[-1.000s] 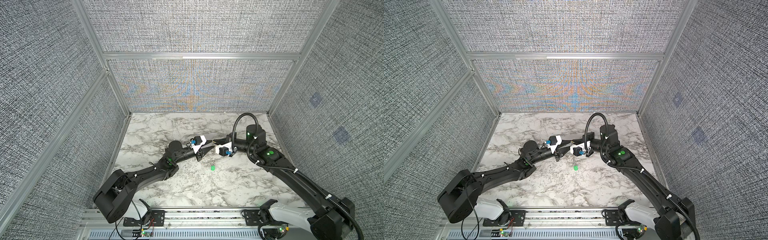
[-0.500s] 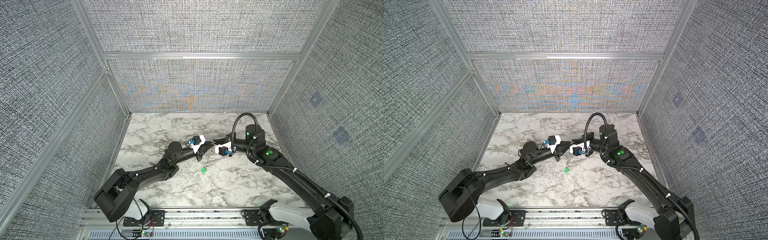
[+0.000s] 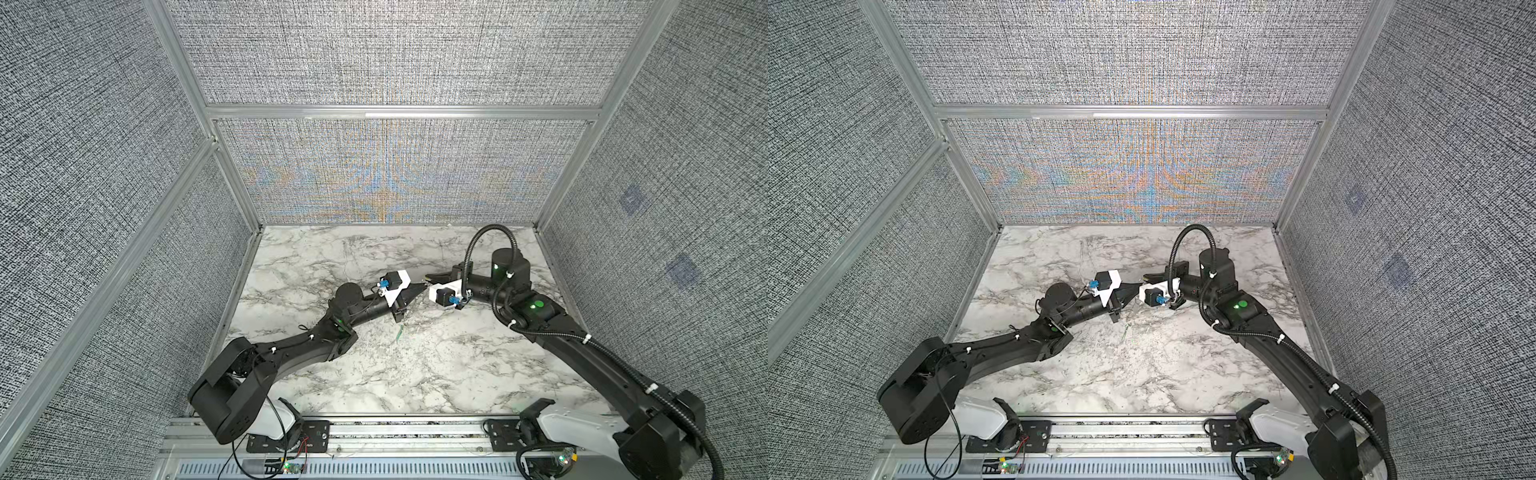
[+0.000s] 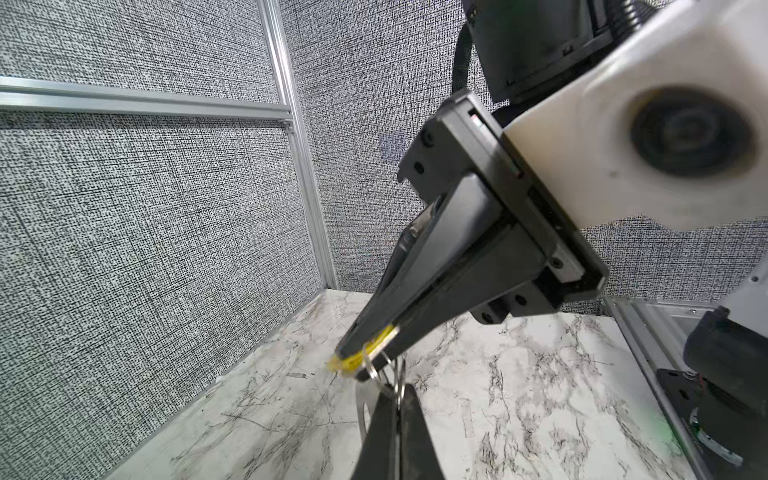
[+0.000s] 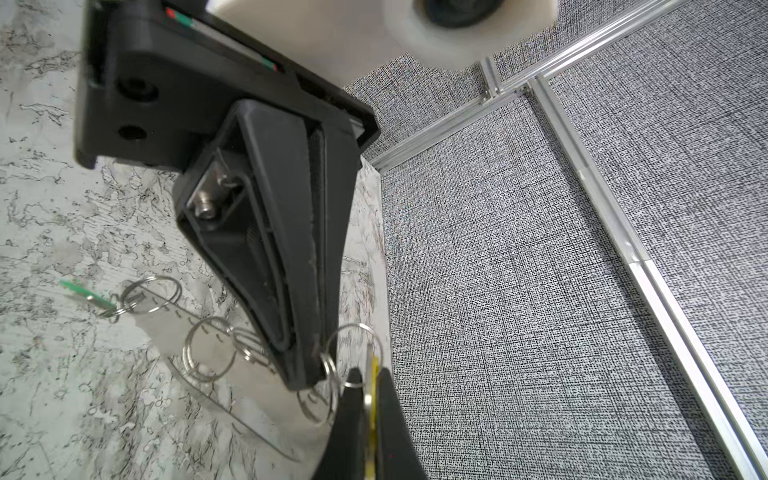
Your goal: Remove the keys from the keyring
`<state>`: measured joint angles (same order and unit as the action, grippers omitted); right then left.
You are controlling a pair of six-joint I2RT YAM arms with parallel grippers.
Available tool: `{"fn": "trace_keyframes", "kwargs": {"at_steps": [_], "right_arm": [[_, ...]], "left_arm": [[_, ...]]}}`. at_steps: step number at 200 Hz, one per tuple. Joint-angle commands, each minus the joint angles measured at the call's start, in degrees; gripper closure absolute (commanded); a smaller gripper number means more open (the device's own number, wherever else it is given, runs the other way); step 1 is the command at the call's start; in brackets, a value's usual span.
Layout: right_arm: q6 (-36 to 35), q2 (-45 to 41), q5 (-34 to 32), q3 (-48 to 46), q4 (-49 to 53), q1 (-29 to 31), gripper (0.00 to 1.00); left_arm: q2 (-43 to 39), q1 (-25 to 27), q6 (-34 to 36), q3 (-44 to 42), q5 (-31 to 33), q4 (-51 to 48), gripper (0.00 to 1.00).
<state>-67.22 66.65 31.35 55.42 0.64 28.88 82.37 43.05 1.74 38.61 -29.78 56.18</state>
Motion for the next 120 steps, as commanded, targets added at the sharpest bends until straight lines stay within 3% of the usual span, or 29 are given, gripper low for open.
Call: {"fn": "trace_keyframes", "kwargs": {"at_steps": [1, 68, 120], "right_arm": [[3.0, 0.0, 0.4, -0.5, -5.2, -0.1, 1.00], [6.7, -1.4, -5.8, -1.9, -11.3, -0.2, 1.00], [6.5, -2.8, -10.8, -5.6, -10.4, -0.2, 1.00]], "left_arm": [[0.0, 0.0, 1.1, 0.8, -0.7, -2.2, 0.98], [0.2, 0.0, 2.7, 3.3, -1.6, -8.4, 1.00], [0.0, 0.0, 2.7, 4.3, -1.9, -9.1, 1.00]]}}
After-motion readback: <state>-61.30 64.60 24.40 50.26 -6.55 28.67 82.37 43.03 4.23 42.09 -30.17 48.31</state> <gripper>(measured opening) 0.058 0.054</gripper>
